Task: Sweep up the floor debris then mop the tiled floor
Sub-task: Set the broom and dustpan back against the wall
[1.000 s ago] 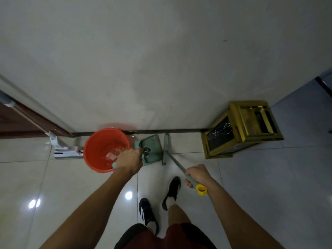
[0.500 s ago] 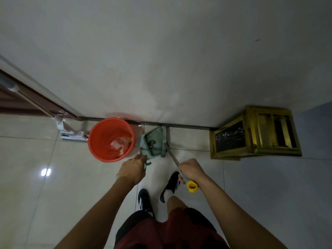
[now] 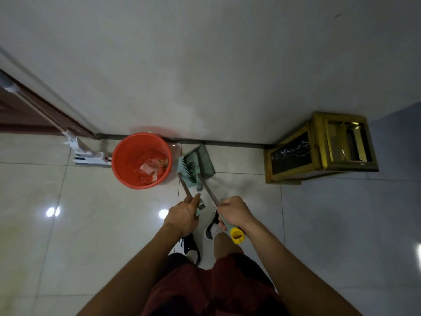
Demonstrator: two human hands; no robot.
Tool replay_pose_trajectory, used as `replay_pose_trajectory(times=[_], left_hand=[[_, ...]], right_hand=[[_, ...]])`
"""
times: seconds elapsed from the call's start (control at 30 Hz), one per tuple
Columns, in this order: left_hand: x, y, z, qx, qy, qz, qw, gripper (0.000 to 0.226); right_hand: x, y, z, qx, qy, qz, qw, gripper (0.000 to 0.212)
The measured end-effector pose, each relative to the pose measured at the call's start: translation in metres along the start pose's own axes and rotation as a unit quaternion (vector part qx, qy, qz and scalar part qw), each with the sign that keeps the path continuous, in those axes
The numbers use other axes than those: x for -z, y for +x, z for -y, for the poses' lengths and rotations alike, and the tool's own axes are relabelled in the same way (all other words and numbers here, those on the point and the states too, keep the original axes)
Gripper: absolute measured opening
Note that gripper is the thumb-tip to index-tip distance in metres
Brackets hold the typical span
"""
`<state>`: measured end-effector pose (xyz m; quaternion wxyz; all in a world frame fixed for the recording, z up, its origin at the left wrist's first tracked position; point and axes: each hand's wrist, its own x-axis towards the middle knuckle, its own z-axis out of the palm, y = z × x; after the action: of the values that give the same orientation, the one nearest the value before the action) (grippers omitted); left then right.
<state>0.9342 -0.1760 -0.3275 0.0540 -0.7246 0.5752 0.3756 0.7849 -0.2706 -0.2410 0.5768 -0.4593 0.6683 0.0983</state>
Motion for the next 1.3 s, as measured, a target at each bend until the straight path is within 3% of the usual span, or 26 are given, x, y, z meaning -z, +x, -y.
replay_pose_trajectory(times=[0.5,0.73,0.9,1.07,1.17,1.3], left_hand=[[-0.052,-0.026,-0.013,-0.001,-0.078,0.0,0.997,0.088],[-0.053,-0.018,-0.014,-0.068,-0.066,0.036,0.995,0.095],[-0.05,-0.008,-0.014,-0.086,-0.084,0.036,0.992,0.082],[-0.042,-0.001,-0.012,-0.083,-0.092,0.007,0.992,0.072],[-0.032,0.004,-0.01,-0.09,-0.103,-0.018,0.99,0.061],[-0.019,0.01,-0.006,-0.091,-0.109,-0.027,0.989,0.05]], right_hand=[[-0.035,-0.045,-0.034,0.034,-0.084,0.031,0.995,0.019],[-0.026,-0.049,-0.033,0.053,-0.122,0.056,0.99,0.017],[-0.019,-0.045,-0.037,0.077,-0.116,0.062,0.988,0.016],[-0.007,-0.032,-0.053,0.102,-0.097,0.012,0.99,0.037],[0.006,-0.022,-0.07,0.066,-0.068,-0.017,0.995,0.031],[0.018,-0.012,-0.084,0.036,-0.133,-0.022,0.99,0.026]])
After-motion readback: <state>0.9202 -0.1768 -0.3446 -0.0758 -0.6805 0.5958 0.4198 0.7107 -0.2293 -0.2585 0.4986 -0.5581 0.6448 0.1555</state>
